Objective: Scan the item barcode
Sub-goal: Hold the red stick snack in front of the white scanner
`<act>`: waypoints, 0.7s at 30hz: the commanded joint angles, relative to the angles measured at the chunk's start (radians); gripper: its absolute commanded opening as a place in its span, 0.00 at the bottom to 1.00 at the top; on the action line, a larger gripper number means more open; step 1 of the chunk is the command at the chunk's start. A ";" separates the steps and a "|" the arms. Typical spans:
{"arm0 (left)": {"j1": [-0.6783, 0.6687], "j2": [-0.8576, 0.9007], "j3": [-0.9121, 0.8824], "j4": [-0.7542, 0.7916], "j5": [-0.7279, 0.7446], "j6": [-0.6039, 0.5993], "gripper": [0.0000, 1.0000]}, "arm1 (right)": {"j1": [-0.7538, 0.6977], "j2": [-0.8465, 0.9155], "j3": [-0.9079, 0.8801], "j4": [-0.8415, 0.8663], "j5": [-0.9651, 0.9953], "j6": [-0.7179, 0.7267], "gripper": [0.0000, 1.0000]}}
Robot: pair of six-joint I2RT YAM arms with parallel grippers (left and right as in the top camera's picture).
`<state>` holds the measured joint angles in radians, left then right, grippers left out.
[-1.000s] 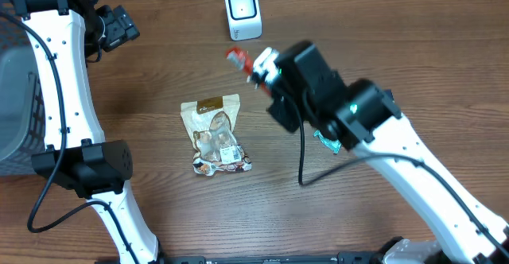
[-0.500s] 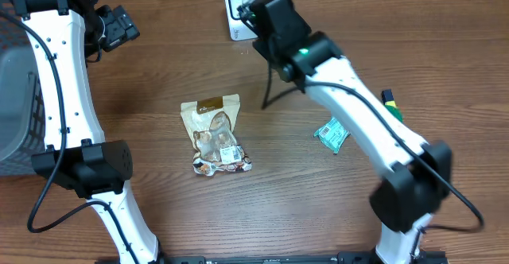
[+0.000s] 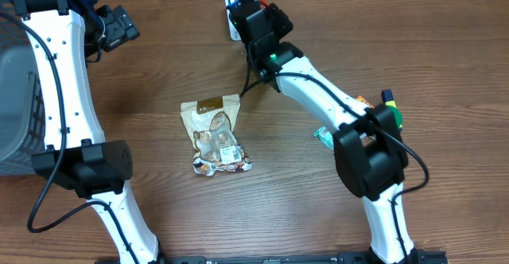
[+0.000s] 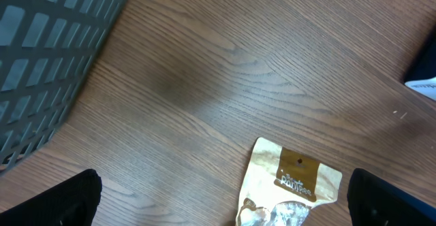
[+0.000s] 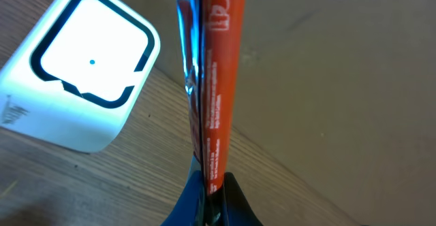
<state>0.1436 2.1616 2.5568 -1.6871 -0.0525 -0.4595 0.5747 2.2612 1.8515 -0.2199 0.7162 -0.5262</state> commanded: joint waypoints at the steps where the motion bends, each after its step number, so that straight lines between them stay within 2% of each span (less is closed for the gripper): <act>1: -0.007 -0.003 -0.004 -0.002 0.001 0.018 1.00 | 0.000 0.063 0.020 0.057 0.058 -0.074 0.03; 11: -0.006 -0.003 -0.004 -0.002 0.001 0.018 1.00 | -0.009 0.202 0.020 0.259 0.145 -0.297 0.03; 21: -0.007 -0.003 -0.004 -0.002 0.000 0.018 1.00 | -0.032 0.272 0.020 0.253 0.214 -0.330 0.03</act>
<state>0.1436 2.1616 2.5568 -1.6875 -0.0525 -0.4595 0.5575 2.4992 1.8515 0.0391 0.8917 -0.8322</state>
